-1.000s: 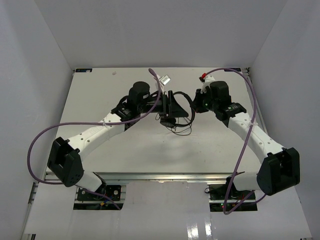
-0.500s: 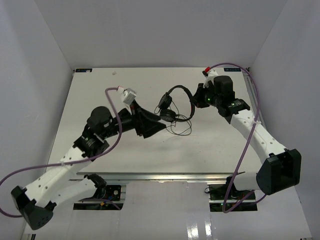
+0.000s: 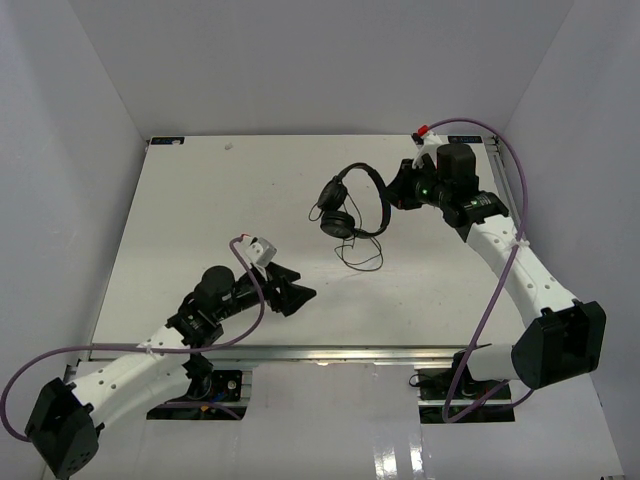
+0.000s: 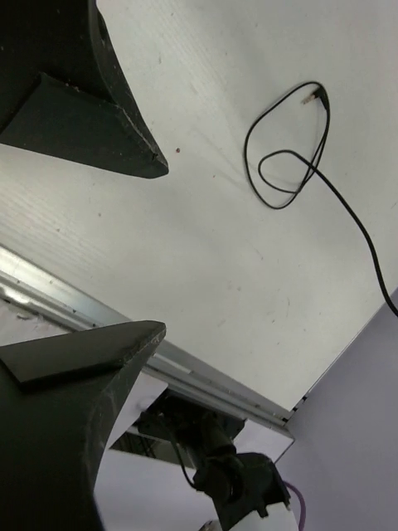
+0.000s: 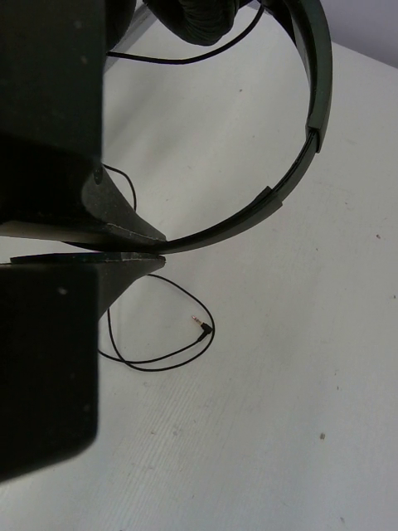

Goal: Wrap the headphones

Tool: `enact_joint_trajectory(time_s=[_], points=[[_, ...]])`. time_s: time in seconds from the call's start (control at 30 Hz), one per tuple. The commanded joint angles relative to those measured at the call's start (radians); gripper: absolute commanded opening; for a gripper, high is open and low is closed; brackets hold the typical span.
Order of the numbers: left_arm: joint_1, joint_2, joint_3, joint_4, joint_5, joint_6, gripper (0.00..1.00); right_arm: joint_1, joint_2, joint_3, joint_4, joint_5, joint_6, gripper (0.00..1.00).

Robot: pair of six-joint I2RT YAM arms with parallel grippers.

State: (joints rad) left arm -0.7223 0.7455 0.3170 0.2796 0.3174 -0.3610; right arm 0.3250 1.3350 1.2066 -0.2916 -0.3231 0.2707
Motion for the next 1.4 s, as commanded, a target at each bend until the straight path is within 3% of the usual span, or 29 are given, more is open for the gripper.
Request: enact_joint_trajectory(time_s=[0.0,0.27,0.43,0.93,1.03,1.17,1.37], points=[[-0.002,0.120,-0.016,0.287,-0.070,0.113,0.84,-0.014,-0.021,0.062,0.019,-0.089,0.059,0.08],[-0.002,0.464,0.027,0.563,-0.046,0.123,0.89,-0.024,-0.059,0.065,0.012,-0.142,0.099,0.08],[-0.003,0.596,0.071,0.685,-0.065,0.117,0.92,-0.023,-0.076,0.064,0.011,-0.170,0.118,0.08],[-0.066,0.963,0.271,0.873,-0.051,0.047,0.89,-0.025,-0.109,0.052,0.016,-0.209,0.155,0.08],[-0.075,1.015,0.296,0.908,-0.053,0.018,0.83,-0.026,-0.117,0.050,0.016,-0.213,0.157,0.08],[-0.075,1.041,0.298,0.954,-0.066,-0.023,0.68,-0.026,-0.129,0.048,0.017,-0.221,0.162,0.08],[-0.074,1.048,0.308,0.994,-0.064,-0.055,0.27,-0.029,-0.148,0.037,0.016,-0.232,0.163,0.08]])
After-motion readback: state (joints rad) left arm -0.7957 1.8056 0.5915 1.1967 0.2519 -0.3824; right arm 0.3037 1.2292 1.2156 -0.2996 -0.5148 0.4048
